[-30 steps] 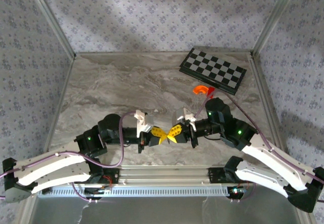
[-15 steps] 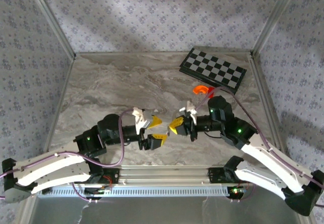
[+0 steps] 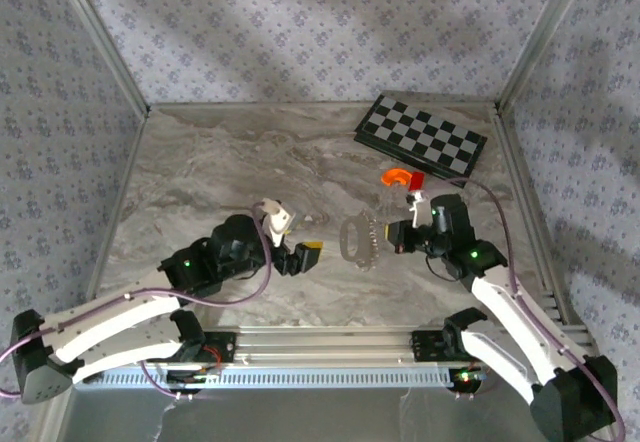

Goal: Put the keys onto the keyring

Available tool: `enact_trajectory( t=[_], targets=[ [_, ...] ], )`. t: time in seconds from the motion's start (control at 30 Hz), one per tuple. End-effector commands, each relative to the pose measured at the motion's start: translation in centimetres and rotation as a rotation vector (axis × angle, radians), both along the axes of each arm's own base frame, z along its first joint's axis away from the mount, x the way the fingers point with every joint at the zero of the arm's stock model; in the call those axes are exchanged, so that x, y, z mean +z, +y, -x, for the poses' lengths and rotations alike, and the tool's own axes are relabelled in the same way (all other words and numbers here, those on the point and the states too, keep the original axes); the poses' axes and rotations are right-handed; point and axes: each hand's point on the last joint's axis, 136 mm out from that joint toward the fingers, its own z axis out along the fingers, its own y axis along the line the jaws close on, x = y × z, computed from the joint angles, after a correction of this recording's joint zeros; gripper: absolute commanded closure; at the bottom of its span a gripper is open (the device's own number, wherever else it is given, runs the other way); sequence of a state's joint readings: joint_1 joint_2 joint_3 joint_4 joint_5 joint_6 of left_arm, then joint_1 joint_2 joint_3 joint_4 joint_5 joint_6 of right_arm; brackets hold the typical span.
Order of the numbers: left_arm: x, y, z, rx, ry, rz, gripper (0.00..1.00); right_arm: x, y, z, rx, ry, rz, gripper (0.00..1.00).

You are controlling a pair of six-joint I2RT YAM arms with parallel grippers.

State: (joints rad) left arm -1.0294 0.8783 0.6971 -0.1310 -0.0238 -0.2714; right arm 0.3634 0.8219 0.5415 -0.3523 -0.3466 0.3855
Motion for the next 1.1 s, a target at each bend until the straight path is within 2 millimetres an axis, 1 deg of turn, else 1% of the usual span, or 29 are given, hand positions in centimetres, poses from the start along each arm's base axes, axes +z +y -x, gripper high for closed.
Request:
enact_trajectory(
  t=[0.0, 0.1, 0.23, 0.3, 0.4, 0.53, 0.63, 0.73, 0.83, 0.93, 1.03, 1.07],
  targets=[
    [0.3, -0.3, -0.6, 0.022, 0.01, -0.013, 0.2, -3.3, -1.8, 0.9, -0.127, 0.139, 0.024, 1.0],
    [-0.6, -1.0, -0.8, 0.011, 0.027, -0.024, 0.19, -4.8, -2.7, 0.7, -0.178, 0.177, 0.048, 1.0],
    [-1.5, -2.2, -1.1, -0.01, 0.043, -0.033, 0.19, -7.3, -3.3, 0.7, -0.229, 0.239, 0.027, 1.0],
    [-1.9, -2.5, -1.2, -0.014, 0.048, -0.036, 0.19, -8.2, -3.7, 0.7, -0.247, 0.258, 0.033, 1.0],
    [-2.3, -2.9, -1.3, -0.021, 0.057, -0.033, 0.19, -9.1, -4.1, 0.6, -0.267, 0.278, 0.038, 1.0],
    [-2.9, -3.1, -1.4, -0.024, 0.066, -0.031, 0.19, -9.7, -4.5, 0.5, -0.29, 0.296, 0.036, 1.0],
    [-3.1, -3.0, -1.5, -0.022, 0.072, -0.023, 0.19, -9.7, -5.0, 0.3, -0.31, 0.288, 0.049, 0.97],
    [-3.4, -2.9, -1.6, -0.02, 0.078, -0.016, 0.19, -9.7, -5.1, 0.3, -0.315, 0.288, 0.055, 0.89],
    [-3.6, -2.8, -1.6, -0.021, 0.086, -0.012, 0.18, -9.1, -5.2, 0.1, -0.314, 0.277, 0.065, 0.79],
    [-3.7, -2.7, -1.6, -0.021, 0.098, -0.009, 0.18, -7.9, -5.1, -0.5, -0.304, 0.253, 0.075, 0.67],
    [-4.1, -2.7, -1.5, -0.025, 0.112, -0.01, 0.17, -5.9, -4.7, -1.6, -0.282, 0.199, 0.095, 0.55],
    [-4.2, -2.7, -1.5, -0.023, 0.118, -0.009, 0.17, -5.2, -4.5, -2.0, -0.262, 0.183, 0.109, 0.54]
  ],
)
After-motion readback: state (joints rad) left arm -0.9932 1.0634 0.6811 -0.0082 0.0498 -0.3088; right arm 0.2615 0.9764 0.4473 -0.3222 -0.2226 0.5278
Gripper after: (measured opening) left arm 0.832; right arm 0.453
